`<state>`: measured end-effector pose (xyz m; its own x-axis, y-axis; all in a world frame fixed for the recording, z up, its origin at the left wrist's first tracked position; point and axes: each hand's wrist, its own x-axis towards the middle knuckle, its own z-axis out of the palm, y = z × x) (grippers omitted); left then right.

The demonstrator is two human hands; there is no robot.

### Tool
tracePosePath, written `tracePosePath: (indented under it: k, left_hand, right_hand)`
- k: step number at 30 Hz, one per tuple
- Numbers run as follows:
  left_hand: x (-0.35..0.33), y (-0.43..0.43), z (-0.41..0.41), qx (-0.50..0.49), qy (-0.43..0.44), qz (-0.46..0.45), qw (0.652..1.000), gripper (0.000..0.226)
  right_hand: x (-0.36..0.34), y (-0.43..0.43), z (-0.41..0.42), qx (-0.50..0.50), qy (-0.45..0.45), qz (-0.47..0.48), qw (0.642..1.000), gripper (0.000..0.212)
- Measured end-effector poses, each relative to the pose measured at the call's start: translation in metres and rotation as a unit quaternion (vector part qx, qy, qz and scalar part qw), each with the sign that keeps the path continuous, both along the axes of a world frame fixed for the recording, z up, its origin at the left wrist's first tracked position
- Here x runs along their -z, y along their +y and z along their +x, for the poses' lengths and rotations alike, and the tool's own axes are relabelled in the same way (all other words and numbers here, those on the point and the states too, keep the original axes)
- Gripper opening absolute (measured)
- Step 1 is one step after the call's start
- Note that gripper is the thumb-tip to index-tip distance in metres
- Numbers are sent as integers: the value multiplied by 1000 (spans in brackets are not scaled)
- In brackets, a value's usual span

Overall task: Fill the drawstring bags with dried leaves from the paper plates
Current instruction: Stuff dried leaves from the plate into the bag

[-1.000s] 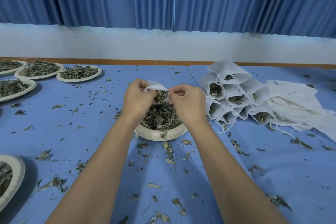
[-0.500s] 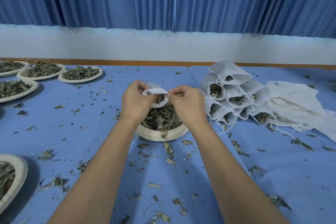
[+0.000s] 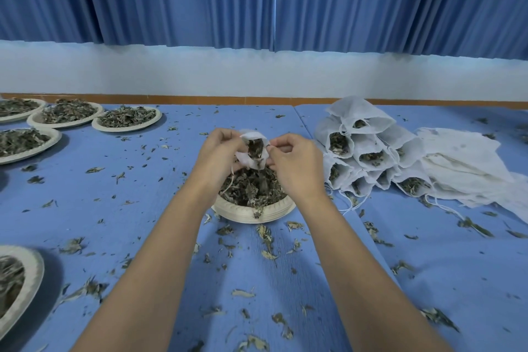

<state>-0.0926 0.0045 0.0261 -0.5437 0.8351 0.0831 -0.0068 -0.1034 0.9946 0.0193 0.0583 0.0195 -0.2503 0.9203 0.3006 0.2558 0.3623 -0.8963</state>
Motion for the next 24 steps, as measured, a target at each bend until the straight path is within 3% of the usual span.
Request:
tracePosePath:
  k: [2, 6, 12, 18, 21, 24]
  left_hand:
    - [-1, -1, -2, -4, 6, 11, 1000, 11]
    - [7, 0, -4, -50, 145, -2, 988, 17]
    - [15, 12, -1, -175, 180, -12, 968, 34]
    - [11, 14, 7, -249, 260, 8, 933, 35]
    - [10, 14, 4, -226, 222, -1, 948, 32]
    - [5, 11, -3, -176, 108, -1, 979, 27]
  right_hand:
    - [0, 1, 0, -1, 1, -3, 1000, 6]
    - [0, 0, -1, -6, 6, -5, 1000, 7]
    - [-2, -5, -3, -33, -9, 13, 999, 18]
    - [0, -4, -4, -36, -11, 8, 999, 11]
    - [-2, -2, 0, -66, -6, -28, 997, 9]
    - [-9, 2, 12, -143, -127, -37, 981, 53]
